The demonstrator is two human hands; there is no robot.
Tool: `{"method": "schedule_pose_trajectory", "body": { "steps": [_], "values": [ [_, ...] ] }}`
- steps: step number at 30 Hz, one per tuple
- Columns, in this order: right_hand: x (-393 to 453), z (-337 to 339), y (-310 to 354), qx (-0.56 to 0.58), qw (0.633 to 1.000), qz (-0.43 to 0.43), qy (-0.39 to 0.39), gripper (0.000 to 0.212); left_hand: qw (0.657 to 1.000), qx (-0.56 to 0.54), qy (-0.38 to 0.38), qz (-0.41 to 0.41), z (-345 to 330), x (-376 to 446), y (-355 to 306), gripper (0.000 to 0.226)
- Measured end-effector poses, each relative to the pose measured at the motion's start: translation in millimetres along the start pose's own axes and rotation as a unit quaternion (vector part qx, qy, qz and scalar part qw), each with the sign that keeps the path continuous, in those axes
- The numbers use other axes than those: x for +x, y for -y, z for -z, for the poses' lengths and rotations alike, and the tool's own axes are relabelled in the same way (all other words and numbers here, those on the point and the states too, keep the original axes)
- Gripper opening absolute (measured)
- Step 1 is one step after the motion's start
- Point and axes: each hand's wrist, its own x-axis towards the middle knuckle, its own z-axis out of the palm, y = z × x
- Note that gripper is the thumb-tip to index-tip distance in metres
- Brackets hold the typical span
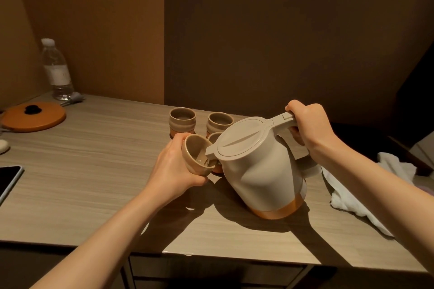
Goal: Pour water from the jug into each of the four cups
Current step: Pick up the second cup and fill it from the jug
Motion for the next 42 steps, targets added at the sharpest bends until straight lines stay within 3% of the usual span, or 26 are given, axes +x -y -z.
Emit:
{"method": "schedule_pose_trajectory", "body": {
  "steps": [42],
  "values": [
    [3.6,-9.2,5.4,-0.013,1.0,0.028,0.004,0.044,1.0,-0.012,0.002,0.004,1.9,-4.6,8.1,0.092]
  ]
}}
